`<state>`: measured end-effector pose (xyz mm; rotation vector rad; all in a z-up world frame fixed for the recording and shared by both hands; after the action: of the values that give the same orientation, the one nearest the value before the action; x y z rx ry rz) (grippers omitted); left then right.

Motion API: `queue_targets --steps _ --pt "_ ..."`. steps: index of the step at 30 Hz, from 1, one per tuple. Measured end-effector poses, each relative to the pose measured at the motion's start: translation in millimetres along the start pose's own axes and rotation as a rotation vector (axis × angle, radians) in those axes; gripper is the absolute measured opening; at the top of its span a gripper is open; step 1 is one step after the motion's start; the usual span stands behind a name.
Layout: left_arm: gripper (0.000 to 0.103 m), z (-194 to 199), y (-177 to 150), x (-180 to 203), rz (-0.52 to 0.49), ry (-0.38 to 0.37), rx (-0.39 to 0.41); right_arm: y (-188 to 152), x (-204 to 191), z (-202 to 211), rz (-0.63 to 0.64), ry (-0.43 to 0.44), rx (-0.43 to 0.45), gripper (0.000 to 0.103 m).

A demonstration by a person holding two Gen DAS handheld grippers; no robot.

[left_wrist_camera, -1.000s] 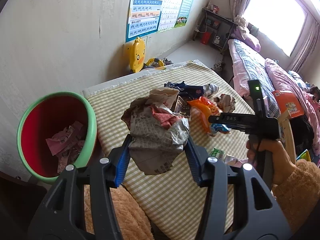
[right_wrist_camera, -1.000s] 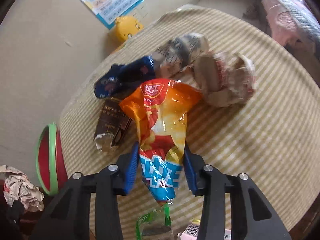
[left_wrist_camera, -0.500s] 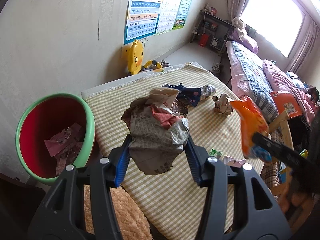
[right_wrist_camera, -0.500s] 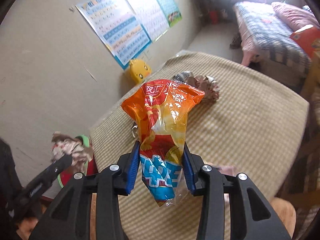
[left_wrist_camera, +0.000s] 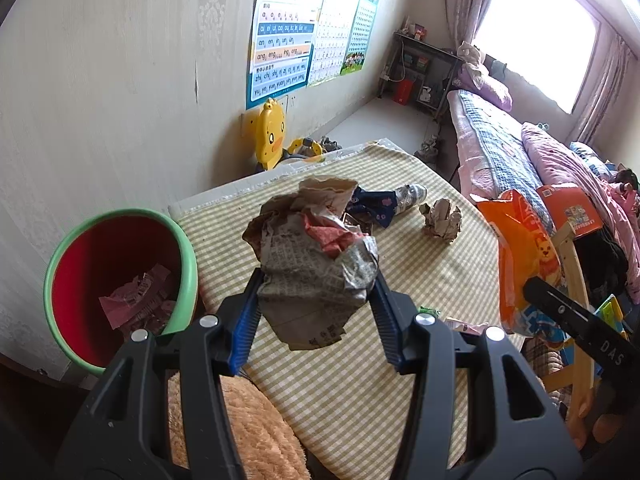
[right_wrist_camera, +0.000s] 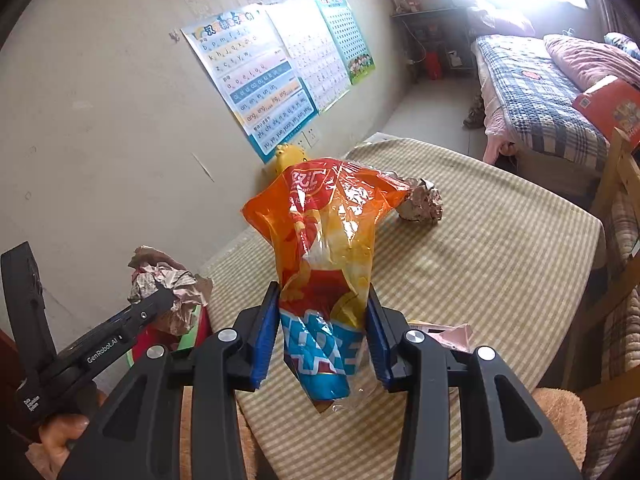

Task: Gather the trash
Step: 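Carry the crumpled newspaper and orange chip bag over the red bucket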

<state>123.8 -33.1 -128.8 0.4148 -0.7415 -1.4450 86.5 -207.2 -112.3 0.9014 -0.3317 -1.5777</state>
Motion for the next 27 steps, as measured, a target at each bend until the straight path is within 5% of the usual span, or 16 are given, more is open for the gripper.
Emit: queue_targets --steps 27 --pt "0.049 16.6 9.2 -42.5 0.040 0.033 0.064 3.7 -63.2 -0.3 0.148 0.011 0.001 0.039"
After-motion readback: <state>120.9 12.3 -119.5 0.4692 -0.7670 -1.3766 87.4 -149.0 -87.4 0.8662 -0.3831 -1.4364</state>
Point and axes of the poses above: each gripper's, at about its wrist camera, not at the fingertips, and z roughly against the way its jaws point, x to its right, y to its top, the point moved 10 cm from there along -z, roughly the way its jaws point, and after that the axes turned 4 degrees about z, right-handed, at the moved point
